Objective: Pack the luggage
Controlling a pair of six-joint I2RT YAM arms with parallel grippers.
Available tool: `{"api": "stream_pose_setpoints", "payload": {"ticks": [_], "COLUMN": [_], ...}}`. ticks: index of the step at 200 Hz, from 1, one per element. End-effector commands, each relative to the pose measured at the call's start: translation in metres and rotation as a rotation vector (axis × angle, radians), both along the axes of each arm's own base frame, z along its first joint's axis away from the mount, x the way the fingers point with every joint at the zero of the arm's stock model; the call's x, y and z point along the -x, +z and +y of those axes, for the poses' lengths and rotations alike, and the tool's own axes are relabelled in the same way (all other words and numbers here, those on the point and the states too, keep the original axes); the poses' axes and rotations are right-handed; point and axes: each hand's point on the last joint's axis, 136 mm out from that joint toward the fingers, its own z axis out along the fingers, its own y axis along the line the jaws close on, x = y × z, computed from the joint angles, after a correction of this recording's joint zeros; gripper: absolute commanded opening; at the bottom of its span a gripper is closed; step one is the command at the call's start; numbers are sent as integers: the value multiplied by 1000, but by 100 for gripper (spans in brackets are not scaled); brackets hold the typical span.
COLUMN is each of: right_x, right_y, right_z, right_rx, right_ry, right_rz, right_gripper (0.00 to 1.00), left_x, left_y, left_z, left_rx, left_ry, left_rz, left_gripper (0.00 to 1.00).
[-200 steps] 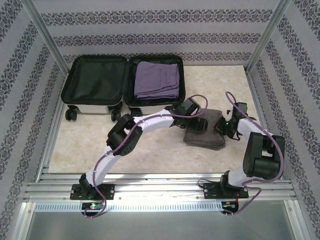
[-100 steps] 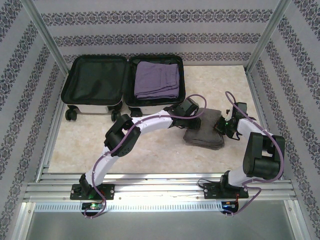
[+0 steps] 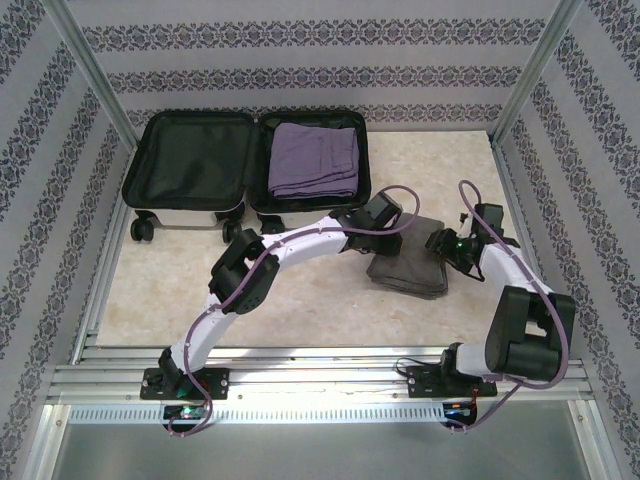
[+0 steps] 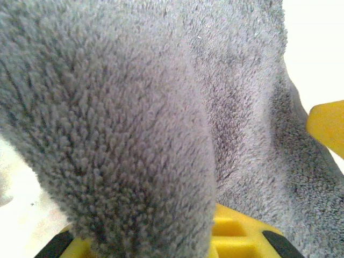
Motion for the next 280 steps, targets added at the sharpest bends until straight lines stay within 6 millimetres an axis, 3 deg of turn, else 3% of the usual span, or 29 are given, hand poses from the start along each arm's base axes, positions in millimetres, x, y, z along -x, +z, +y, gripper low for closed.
{"api": "stream_pose_setpoints", "payload": {"ticks": [1,39,90,134,179,249,280], "right_x": [-2,3,9,8,11,11,10], "right_y": [16,30,33,36,27,23,22], "right_z": [-12,-24,-30,-27,-21,-18,-17], "right_rx": [32,60,69,47,14,0,-6], "right_ry": [-44,-89,-113,-114,-107,-96,-93], "right_rz": [-59,-108,-122,-137,-138,-143,-140], "right_gripper": [60,69,71,72,72,72,72], "left_x": [6,8,9,1,-20,-72,-98], "left_y": [61,83,117,126,138,189,202], "left_z": [-3,0,-3,0,12,53,74], "left_rx": [20,1,36,27,64,101,143], "left_ry": [-67,-124,-219,-247,-220,-157,-110], "left_rz": [-98,-135,-143,-153,-161,-275,-296], "left_gripper": [0,0,0,0,0,0,0]}}
